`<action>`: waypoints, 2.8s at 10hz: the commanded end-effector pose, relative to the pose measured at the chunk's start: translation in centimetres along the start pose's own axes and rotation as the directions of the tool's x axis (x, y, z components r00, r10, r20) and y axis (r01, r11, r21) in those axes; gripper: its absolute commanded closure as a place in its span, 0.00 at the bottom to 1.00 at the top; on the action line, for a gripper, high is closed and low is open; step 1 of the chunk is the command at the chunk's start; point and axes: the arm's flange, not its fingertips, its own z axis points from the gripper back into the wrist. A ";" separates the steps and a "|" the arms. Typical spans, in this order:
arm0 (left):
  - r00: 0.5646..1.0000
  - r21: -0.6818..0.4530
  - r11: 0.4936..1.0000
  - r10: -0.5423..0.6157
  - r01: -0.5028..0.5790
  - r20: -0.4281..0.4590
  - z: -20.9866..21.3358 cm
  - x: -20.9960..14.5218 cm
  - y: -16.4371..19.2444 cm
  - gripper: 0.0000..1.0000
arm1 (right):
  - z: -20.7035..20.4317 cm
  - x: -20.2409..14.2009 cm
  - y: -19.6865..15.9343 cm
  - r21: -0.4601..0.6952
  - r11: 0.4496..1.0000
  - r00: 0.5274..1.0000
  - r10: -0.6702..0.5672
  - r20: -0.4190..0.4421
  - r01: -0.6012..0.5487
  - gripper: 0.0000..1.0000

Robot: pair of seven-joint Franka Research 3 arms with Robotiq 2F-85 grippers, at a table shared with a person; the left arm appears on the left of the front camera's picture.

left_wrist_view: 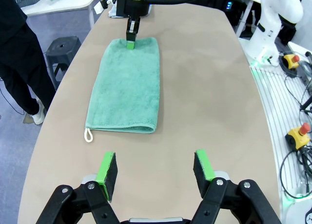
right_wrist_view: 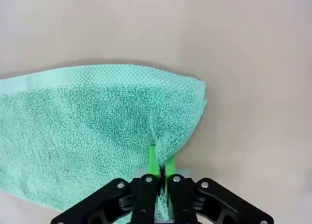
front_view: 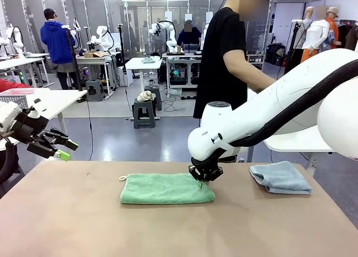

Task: Fold the towels and place them in the basket.
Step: When a person lays out a Towel with hook on the table, fold it in half twice.

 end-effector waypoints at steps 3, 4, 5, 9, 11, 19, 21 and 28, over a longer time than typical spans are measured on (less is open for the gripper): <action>1.000 0.003 1.000 -0.001 0.001 -0.002 0.2 0.1 -0.1 0.20 | -0.7 0.0 -2.1 -0.067 0.998 1.000 0.010 0.008 -0.010 1.00; 1.000 0.003 1.000 -0.001 0.001 -0.002 0.2 0.1 -0.1 0.20 | -0.4 -0.1 -3.6 -0.074 0.997 0.999 0.033 0.008 -0.032 1.00; 1.000 0.003 1.000 -0.001 0.001 -0.002 0.2 0.1 -0.1 0.20 | -0.1 -0.3 -5.0 -0.073 0.997 0.999 0.035 0.014 -0.034 1.00; 1.000 0.003 1.000 -0.001 0.001 -0.002 0.2 0.1 -0.1 0.20 | 2.0 -1.1 -7.4 -0.066 0.998 0.998 0.023 0.058 -0.020 1.00; 1.000 0.003 1.000 -0.001 0.001 -0.002 0.2 0.1 -0.1 0.20 | 5.1 -0.8 -5.5 -0.088 0.995 0.992 0.062 0.114 -0.052 1.00; 1.000 0.003 1.000 -0.001 0.001 -0.002 0.2 0.1 -0.1 0.20 | 10.0 0.7 12.9 -0.243 0.968 0.991 0.085 0.099 -0.059 1.00; 1.000 0.003 1.000 -0.001 0.001 -0.002 0.2 0.1 -0.1 0.20 | 8.7 1.1 16.5 -0.214 0.977 0.997 0.037 0.070 -0.021 1.00; 1.000 0.003 1.000 -0.001 0.001 -0.002 0.2 0.1 -0.1 0.20 | 3.4 1.4 21.0 -0.165 0.986 1.000 -0.019 0.010 0.020 1.00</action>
